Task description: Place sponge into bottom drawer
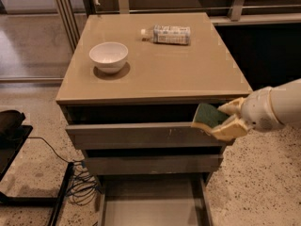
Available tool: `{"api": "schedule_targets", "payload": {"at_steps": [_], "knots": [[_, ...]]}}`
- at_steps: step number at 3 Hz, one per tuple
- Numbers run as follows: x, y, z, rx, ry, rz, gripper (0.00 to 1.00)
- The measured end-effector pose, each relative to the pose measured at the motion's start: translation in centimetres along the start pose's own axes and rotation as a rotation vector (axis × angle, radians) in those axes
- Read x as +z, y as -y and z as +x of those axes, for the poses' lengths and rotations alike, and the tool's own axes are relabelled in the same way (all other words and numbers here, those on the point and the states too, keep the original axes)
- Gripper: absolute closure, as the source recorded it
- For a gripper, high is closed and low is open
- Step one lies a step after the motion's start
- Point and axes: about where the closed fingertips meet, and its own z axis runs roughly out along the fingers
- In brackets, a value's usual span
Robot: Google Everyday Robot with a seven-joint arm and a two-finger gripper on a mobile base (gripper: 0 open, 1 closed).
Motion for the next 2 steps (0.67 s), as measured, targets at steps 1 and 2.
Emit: {"api": "schedule_targets", "payload": {"at_steps": [1,2], "knots": [[1.14,-1.33,1.01,0.008,-0.018,-0.032,1.00],[1.14,-1.34,1.01,0.008,-0.018,-0.033,1.00]]}}
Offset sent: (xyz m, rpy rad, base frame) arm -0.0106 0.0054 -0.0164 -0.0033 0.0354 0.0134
